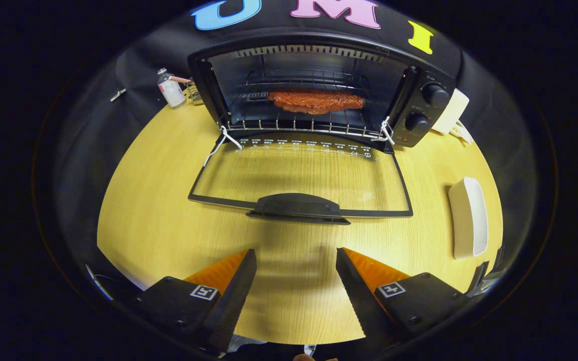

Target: Open the toaster oven, put the food inside, and close the toaster oven door.

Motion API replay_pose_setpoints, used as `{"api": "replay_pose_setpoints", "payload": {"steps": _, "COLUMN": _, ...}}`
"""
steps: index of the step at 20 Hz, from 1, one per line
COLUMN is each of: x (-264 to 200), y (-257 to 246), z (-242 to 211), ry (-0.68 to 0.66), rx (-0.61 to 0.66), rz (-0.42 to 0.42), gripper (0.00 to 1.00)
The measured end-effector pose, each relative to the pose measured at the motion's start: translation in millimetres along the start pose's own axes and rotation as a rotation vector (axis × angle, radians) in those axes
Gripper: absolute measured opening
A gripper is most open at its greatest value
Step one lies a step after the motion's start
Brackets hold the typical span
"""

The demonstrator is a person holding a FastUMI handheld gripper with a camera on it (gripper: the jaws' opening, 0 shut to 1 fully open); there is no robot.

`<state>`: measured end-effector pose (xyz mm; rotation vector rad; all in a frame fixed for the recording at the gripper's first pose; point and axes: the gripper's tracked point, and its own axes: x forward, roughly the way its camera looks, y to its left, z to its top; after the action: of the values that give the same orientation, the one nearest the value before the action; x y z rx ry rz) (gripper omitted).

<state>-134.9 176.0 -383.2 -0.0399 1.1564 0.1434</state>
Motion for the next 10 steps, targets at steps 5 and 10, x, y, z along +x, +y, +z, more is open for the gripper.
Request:
{"api": "replay_pose_setpoints", "payload": {"steps": 5, "x": 25.5, "y": -9.2, "z": 13.7, "ry": -0.005, "rx": 0.041, "rz": -0.065, "gripper": 0.99}}
{"api": "replay_pose_setpoints", "payload": {"steps": 10, "x": 17.4, "y": -12.3, "z": 24.8, "ry": -0.057, "rx": 0.087, "rz": -0.069, "gripper": 0.99}}
